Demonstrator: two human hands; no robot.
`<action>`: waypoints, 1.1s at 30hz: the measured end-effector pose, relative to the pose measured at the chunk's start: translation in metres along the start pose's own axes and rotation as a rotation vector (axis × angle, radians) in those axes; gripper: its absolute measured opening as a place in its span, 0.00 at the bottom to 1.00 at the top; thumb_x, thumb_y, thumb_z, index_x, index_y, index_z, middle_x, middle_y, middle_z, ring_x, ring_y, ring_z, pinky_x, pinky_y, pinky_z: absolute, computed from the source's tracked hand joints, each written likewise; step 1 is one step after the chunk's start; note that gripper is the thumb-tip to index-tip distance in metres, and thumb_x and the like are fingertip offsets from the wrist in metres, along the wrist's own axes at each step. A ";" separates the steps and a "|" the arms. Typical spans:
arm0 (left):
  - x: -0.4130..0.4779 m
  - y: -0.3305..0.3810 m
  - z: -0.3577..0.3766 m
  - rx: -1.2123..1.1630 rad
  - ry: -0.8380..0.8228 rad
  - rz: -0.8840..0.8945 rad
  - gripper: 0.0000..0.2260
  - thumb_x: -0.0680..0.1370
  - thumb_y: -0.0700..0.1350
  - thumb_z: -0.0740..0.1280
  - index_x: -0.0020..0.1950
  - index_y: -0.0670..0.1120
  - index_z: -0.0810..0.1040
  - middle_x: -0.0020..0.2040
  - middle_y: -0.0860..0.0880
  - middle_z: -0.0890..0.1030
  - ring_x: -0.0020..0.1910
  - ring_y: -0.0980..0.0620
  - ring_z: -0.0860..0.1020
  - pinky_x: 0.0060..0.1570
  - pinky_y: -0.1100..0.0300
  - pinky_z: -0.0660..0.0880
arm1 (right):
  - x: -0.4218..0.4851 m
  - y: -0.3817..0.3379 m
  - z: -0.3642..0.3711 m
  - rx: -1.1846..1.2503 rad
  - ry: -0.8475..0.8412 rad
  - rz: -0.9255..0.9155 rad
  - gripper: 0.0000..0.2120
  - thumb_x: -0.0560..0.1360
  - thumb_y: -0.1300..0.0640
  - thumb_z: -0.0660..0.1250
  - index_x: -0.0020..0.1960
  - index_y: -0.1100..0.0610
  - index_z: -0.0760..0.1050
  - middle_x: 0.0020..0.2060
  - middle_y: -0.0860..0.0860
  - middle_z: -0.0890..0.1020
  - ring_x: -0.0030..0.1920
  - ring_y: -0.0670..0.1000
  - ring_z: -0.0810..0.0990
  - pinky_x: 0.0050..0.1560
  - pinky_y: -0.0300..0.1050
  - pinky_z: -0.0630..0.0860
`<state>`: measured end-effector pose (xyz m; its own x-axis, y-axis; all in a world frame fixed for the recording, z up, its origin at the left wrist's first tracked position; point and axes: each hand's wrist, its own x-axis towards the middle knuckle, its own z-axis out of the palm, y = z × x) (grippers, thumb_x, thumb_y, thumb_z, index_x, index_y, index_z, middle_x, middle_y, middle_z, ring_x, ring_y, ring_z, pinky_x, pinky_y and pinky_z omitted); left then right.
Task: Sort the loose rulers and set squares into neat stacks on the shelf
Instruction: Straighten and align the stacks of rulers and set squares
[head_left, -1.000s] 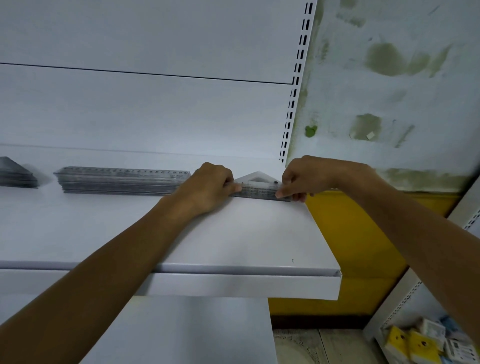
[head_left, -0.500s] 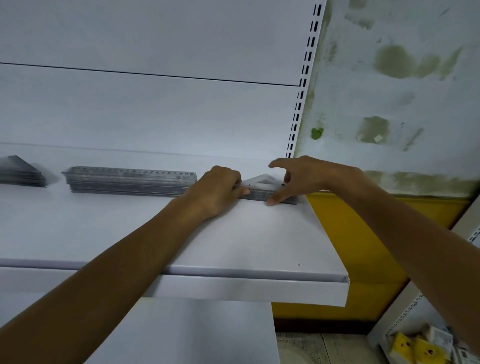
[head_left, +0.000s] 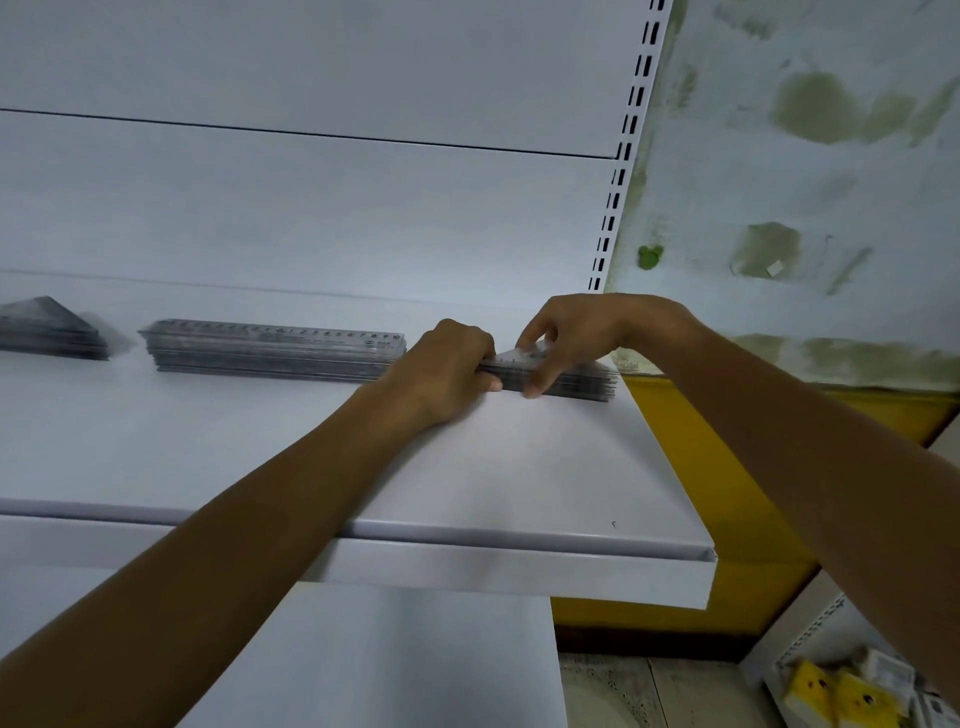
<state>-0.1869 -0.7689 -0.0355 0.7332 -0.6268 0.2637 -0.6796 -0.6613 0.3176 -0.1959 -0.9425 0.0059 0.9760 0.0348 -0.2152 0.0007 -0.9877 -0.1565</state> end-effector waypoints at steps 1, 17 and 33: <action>0.000 0.000 0.000 0.001 0.000 0.001 0.09 0.76 0.47 0.66 0.53 0.43 0.77 0.50 0.44 0.78 0.49 0.46 0.75 0.43 0.59 0.66 | -0.001 0.000 0.000 0.008 0.002 0.001 0.32 0.60 0.40 0.75 0.62 0.47 0.74 0.49 0.43 0.72 0.51 0.50 0.74 0.48 0.41 0.67; -0.003 -0.001 -0.004 -0.026 -0.011 0.017 0.10 0.75 0.47 0.68 0.51 0.42 0.76 0.49 0.44 0.78 0.50 0.47 0.74 0.46 0.58 0.70 | -0.045 0.023 0.013 0.095 0.172 0.029 0.17 0.64 0.49 0.76 0.47 0.57 0.78 0.38 0.50 0.81 0.31 0.42 0.78 0.25 0.27 0.68; -0.003 -0.003 -0.004 -0.094 -0.001 0.010 0.12 0.75 0.52 0.66 0.46 0.43 0.77 0.40 0.50 0.76 0.42 0.51 0.73 0.37 0.61 0.67 | -0.059 0.021 0.023 0.090 0.211 0.046 0.14 0.66 0.47 0.74 0.41 0.56 0.76 0.31 0.48 0.77 0.30 0.44 0.75 0.31 0.38 0.67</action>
<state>-0.1869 -0.7636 -0.0331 0.7263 -0.6337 0.2663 -0.6815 -0.6132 0.3994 -0.2581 -0.9622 -0.0066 0.9984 -0.0525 -0.0189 -0.0556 -0.9695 -0.2389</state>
